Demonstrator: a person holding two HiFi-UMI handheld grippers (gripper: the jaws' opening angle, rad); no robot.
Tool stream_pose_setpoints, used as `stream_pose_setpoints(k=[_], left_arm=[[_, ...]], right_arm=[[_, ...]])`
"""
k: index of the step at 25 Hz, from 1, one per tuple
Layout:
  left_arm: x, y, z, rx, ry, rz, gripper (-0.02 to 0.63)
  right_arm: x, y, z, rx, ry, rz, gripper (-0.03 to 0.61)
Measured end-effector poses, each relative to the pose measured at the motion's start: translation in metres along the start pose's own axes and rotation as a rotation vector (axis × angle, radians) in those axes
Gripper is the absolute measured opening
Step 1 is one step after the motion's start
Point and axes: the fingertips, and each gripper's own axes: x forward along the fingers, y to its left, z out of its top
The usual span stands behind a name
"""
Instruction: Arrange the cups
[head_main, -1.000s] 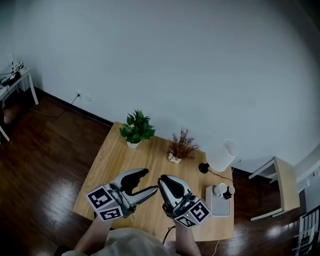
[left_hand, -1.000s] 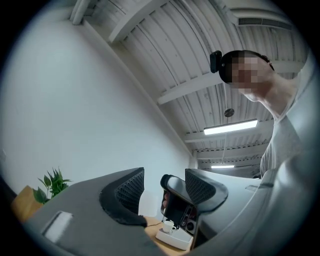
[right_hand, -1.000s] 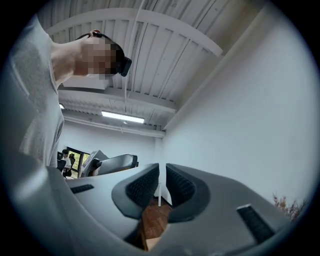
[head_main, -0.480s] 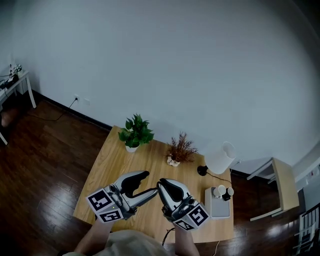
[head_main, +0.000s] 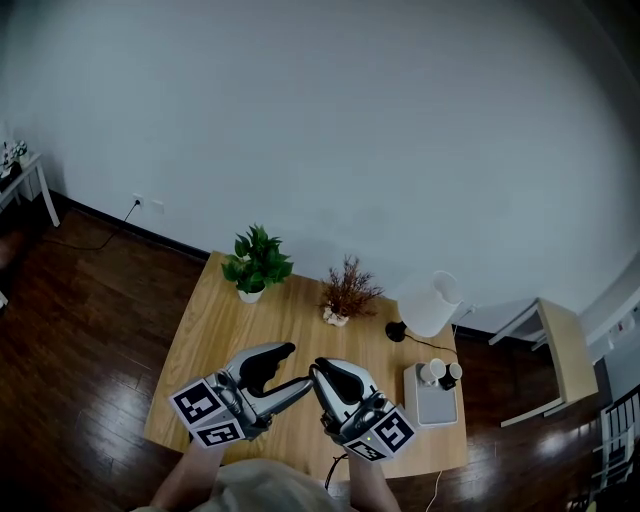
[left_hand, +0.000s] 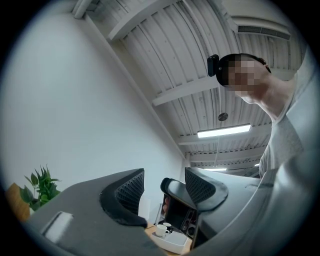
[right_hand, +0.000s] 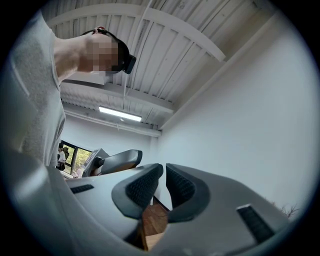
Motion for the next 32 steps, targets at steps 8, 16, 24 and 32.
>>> stream_pose_setpoints(k=[8, 16, 24, 32], left_arm=[[0.007, -0.005, -0.006, -0.012, 0.015, -0.012, 0.264], [0.012, -0.009, -0.009, -0.01, 0.023, -0.014, 0.264], [0.017, -0.011, -0.014, -0.011, 0.035, -0.019, 0.264], [0.023, -0.013, -0.017, -0.017, 0.048, -0.031, 0.264]], right_arm=[[-0.009, -0.001, 0.002, -0.002, -0.01, -0.009, 0.037], [-0.016, -0.005, 0.003, -0.015, -0.016, -0.017, 0.037], [-0.023, -0.009, 0.003, -0.017, -0.022, -0.023, 0.037], [-0.026, -0.011, 0.003, -0.014, -0.026, -0.03, 0.037]])
